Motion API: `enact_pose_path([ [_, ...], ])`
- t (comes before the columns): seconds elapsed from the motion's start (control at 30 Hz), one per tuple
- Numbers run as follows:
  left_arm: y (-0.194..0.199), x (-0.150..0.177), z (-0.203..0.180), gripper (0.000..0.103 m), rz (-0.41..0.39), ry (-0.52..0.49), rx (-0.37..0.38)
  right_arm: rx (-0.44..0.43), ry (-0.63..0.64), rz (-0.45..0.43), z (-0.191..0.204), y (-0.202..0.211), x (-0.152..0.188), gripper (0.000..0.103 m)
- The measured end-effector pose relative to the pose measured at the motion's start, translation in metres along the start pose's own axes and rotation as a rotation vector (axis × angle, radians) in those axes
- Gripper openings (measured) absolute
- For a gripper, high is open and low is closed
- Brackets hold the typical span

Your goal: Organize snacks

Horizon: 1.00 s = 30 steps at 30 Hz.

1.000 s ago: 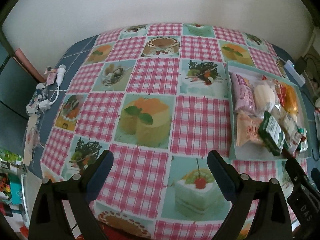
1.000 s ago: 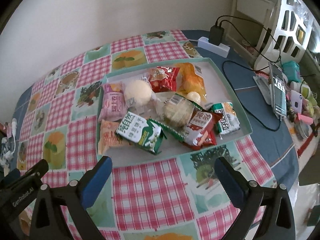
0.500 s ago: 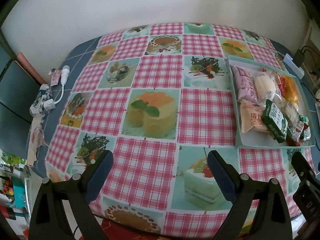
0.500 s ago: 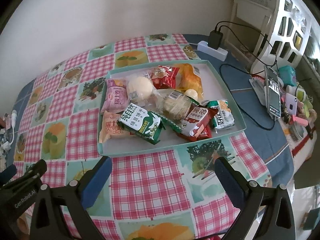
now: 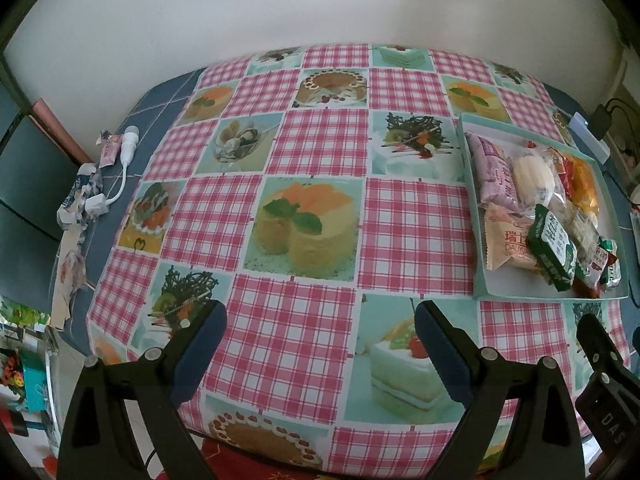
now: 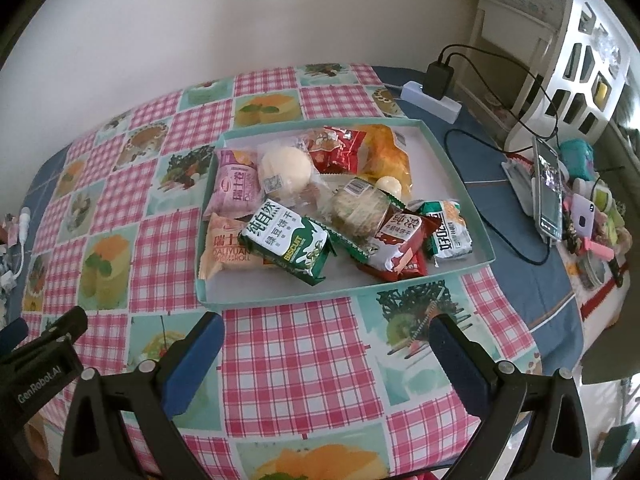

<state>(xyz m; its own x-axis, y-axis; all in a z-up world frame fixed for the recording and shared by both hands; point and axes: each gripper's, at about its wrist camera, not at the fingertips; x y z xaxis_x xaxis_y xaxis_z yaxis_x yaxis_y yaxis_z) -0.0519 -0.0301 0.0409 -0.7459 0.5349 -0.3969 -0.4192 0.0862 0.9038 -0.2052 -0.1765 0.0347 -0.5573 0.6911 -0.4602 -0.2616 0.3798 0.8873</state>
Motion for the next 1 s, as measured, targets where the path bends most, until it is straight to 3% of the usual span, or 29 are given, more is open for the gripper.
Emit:
enact_pose_path([
  [1.0, -0.0029, -0.0012, 0.0004, 0.095, 0.009, 0.003, 0.002, 0.015, -0.004, 0.018, 0.0009, -0.0022, 0.0006, 0.103],
])
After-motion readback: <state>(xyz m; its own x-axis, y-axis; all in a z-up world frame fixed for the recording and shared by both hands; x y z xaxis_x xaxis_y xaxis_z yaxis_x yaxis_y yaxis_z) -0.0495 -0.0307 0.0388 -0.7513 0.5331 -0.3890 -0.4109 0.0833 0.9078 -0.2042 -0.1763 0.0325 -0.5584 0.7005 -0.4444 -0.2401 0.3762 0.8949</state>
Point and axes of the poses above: each gripper's, at about its wrist camera, not at the fingertips, and y roughly against the way its jaws point, z to its left, x to its underside, and after that the axes turned 1 degree about x, right-handed
